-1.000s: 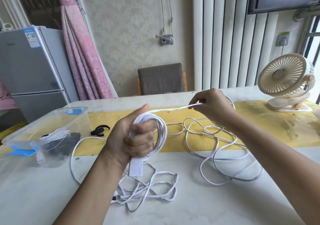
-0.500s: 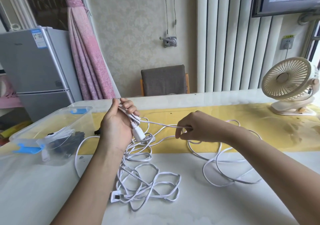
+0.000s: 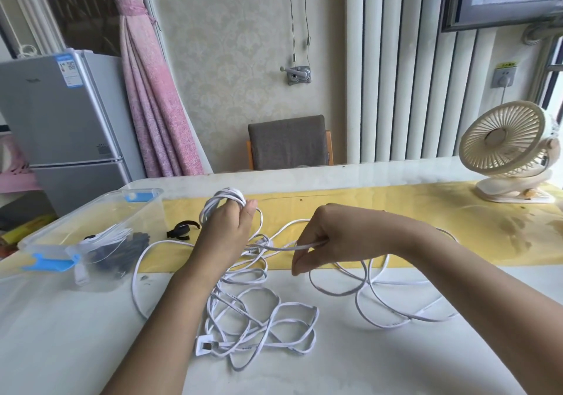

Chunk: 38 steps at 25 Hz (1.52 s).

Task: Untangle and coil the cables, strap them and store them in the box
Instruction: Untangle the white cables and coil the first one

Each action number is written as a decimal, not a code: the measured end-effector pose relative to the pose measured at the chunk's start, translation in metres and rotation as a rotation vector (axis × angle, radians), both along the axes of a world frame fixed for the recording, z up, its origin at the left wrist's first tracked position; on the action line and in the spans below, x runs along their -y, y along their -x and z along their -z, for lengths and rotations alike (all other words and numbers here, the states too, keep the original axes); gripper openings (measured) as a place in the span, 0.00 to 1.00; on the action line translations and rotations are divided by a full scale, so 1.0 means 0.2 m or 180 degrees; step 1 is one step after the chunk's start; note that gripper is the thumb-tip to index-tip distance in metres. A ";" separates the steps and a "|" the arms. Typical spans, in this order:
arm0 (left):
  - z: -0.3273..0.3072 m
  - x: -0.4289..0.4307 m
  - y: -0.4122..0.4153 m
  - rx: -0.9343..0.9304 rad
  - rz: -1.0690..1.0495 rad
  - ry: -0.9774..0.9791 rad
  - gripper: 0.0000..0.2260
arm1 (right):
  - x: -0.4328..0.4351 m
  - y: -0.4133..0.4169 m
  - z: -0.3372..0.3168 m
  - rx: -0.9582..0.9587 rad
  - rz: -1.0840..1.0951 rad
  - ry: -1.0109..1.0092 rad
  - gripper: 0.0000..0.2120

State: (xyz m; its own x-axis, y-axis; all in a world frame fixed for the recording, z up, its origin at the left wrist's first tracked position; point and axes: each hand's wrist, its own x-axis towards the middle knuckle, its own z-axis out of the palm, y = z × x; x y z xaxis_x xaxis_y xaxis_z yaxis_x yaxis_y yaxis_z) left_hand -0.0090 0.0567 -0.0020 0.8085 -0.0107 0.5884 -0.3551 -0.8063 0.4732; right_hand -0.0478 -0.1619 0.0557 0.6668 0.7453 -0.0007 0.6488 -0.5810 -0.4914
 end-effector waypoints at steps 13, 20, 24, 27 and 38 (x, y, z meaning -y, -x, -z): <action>-0.15 0.10 0.18 -0.3385 0.2298 0.1669 0.25 | 0.21 -0.13 -0.15 0.0564 0.1395 -0.2258 0.09; -0.20 0.05 0.16 -0.4057 0.5011 0.2955 0.19 | 0.19 -0.17 -0.11 0.0895 0.1547 -0.2431 0.06; -0.19 0.02 0.15 -0.3236 0.5238 0.3891 0.17 | 0.16 -0.24 0.00 0.0755 0.1578 -0.1864 0.08; -0.17 -0.01 0.13 -0.2832 0.5127 0.5081 0.15 | 0.13 -0.26 0.12 0.0685 0.1540 -0.1262 0.08; -0.15 -0.02 0.05 -0.0889 0.2530 0.5388 0.18 | -0.08 -0.10 0.23 0.0322 0.0457 -0.0155 0.14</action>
State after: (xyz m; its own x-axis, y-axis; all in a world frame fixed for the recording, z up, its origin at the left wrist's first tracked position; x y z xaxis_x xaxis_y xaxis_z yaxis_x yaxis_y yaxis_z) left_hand -0.0199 0.0600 0.0289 0.9686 -0.0080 0.2484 -0.1437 0.7974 0.5861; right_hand -0.0287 -0.1458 0.0093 0.7612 0.6398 0.1055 0.6084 -0.6484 -0.4576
